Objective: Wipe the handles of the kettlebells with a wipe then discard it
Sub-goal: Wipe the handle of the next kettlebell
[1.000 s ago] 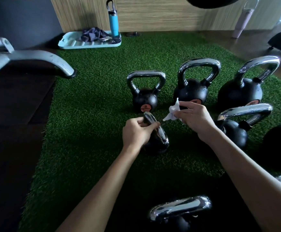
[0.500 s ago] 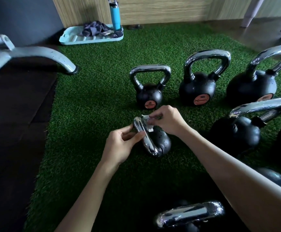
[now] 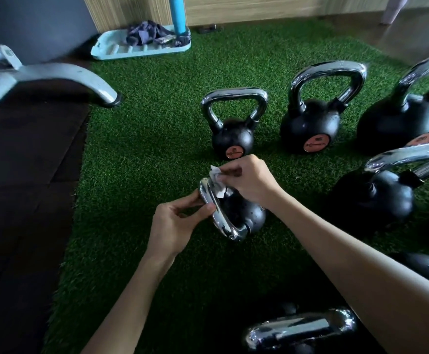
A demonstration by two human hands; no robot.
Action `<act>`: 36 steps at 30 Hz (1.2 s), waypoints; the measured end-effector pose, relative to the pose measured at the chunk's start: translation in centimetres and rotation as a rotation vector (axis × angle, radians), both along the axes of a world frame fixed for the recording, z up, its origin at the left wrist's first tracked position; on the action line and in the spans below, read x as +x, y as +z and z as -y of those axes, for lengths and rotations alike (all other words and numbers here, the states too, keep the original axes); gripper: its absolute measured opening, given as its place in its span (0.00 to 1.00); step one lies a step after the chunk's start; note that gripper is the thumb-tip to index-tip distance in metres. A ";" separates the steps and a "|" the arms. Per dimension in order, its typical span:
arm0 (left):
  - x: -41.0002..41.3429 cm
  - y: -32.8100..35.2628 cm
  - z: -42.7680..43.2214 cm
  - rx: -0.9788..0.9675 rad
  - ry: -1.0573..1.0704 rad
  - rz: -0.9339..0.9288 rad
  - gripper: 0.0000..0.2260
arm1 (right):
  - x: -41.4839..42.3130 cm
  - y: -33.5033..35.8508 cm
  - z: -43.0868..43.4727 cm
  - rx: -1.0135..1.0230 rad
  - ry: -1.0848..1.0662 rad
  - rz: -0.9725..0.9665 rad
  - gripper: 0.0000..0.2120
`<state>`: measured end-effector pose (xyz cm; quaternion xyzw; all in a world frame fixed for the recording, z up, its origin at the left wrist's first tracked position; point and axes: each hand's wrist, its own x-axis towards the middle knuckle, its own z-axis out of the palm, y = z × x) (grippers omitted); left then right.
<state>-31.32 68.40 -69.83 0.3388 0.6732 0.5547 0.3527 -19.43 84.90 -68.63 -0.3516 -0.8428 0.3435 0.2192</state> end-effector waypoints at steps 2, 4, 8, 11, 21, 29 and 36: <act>0.6 -0.2 0.1 0.072 0.039 0.061 0.17 | 0.5 1.0 0.6 -0.025 0.056 -0.015 0.09; 0.7 -0.4 0.4 0.104 0.056 0.095 0.17 | 1.3 1.8 1.1 -0.069 0.137 0.006 0.09; -0.3 -0.9 1.2 0.059 -0.108 0.032 0.24 | 0.8 2.3 1.3 -0.054 0.100 -0.021 0.09; -0.3 -1.3 1.5 0.015 -0.153 -0.039 0.35 | 0.6 2.3 1.5 -0.047 0.027 -0.049 0.09; -0.5 -1.9 0.3 0.058 -0.102 -0.095 0.29 | 4.5 2.7 2.5 -0.176 0.242 0.040 0.10; -1.5 -1.6 -0.4 0.027 -0.129 -0.108 0.33 | 5.9 2.3 2.7 -0.119 0.301 0.066 0.08; -1.2 -0.9 -0.6 0.042 -0.114 -0.068 0.29 | 6.5 1.4 2.6 0.127 0.252 0.179 0.09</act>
